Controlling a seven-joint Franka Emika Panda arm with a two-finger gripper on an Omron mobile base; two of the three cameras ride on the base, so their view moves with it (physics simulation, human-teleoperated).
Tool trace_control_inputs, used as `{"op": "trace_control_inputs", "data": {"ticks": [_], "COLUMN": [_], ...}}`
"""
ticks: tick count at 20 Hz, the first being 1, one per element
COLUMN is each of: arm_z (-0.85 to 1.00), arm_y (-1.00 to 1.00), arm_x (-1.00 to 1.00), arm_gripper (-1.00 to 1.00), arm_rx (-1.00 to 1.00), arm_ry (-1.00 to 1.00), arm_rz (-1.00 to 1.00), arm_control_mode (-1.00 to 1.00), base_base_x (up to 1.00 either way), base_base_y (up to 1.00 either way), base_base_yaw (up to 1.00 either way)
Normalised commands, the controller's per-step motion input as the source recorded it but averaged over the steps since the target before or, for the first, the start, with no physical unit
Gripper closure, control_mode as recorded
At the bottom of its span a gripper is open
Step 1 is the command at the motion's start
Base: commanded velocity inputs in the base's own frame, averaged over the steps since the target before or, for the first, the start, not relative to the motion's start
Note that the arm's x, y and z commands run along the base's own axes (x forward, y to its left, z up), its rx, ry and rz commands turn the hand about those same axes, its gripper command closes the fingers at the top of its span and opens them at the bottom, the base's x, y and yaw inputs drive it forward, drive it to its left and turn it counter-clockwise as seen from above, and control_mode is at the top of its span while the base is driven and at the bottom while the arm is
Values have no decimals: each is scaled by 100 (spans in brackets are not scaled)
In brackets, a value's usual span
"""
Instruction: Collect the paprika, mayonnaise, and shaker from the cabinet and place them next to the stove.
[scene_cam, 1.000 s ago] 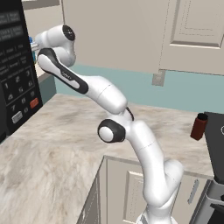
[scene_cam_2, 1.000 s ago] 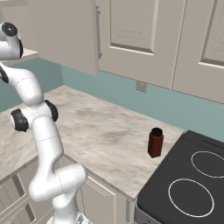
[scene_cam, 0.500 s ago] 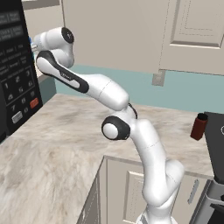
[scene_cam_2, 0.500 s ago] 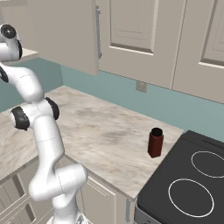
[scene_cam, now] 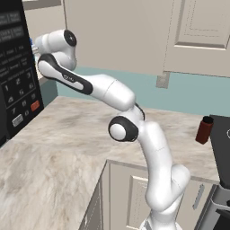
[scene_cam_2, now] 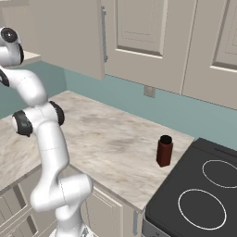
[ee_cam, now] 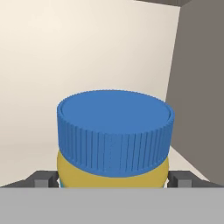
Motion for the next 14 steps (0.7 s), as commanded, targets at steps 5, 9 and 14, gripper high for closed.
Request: {"op": "trace_control_inputs", "data": {"ticks": [5, 9, 14], "arm_z": [-5, -13, -10], "arm_y": [4, 8, 12], "arm_x": [-4, -13, -36], "arm_gripper": [100, 100, 100], "arm_rx": [0, 0, -2], "arm_ry": [0, 0, -1], "arm_rz": [0, 1, 4], "arm_control_mode": [-100, -100, -100], "base_base_x": [0, 0, 0], "base_base_y": [0, 0, 0], "base_base_yaw": [0, 0, 0]}}
